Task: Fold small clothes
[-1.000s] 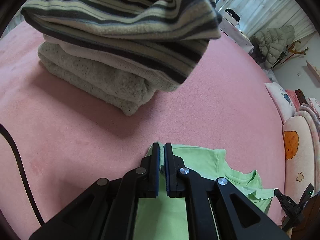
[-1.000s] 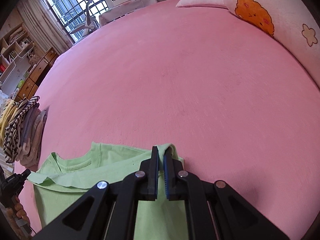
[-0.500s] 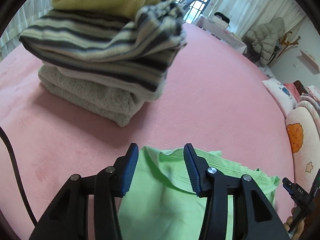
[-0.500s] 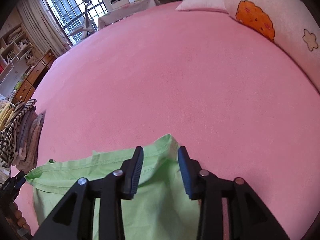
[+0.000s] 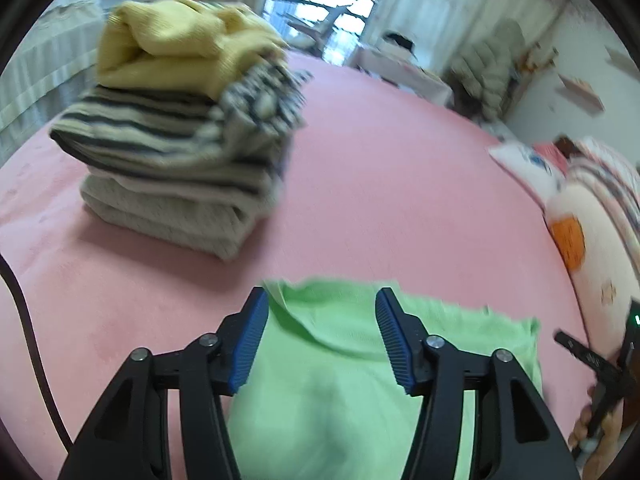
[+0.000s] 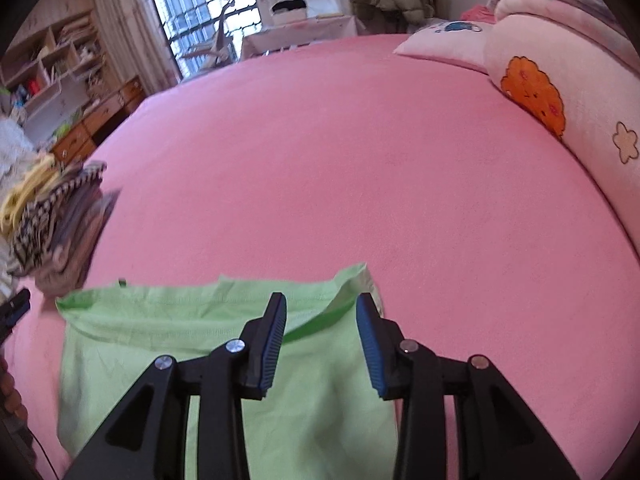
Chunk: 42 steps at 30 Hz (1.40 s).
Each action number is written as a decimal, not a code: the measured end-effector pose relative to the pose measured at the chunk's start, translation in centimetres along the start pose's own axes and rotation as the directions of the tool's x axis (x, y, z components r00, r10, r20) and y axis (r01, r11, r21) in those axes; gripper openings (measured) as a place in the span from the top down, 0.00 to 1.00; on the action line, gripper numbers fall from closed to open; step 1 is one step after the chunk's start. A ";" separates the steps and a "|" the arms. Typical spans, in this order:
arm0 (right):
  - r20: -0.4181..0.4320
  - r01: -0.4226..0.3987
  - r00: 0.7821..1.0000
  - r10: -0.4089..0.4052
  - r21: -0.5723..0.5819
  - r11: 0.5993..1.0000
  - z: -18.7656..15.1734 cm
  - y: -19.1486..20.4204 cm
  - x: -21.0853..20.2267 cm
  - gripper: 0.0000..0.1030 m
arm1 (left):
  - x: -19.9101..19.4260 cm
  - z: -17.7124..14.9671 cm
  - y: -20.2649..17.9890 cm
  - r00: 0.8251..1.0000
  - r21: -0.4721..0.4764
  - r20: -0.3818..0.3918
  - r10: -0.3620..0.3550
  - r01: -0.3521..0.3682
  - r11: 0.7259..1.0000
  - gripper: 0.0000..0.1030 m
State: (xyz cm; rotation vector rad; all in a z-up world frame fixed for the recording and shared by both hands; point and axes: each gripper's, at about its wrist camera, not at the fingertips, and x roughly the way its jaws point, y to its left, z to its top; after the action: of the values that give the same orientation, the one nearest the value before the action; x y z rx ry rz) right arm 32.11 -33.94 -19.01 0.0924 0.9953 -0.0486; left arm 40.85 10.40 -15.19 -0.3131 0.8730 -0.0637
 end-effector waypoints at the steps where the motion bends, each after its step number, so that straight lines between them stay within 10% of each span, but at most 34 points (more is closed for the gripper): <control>1: -0.020 0.001 1.000 -0.001 -0.025 1.000 -0.4 0.4 0.4 0.68 | 0.3 -0.8 -0.5 0.999 0.027 -0.041 -0.016 0.017 0.999 0.47; 17: -0.197 -0.108 0.978 0.075 -0.162 0.981 -3.1 7.4 6.3 0.86 | 7.4 -7.6 -6.5 0.927 0.275 -0.369 -0.071 0.182 0.944 0.47; 42: -0.094 -0.123 0.989 0.117 -0.063 0.990 4.0 10.1 10.4 0.86 | 13.1 -1.8 -10.9 0.968 0.277 -0.250 -0.033 0.104 0.955 0.47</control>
State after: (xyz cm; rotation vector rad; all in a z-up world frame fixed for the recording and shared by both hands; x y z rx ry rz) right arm 41.90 -24.26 -25.02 0.0926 1.0783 0.1010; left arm 48.73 -2.85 -22.77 -0.0612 1.0810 -0.2970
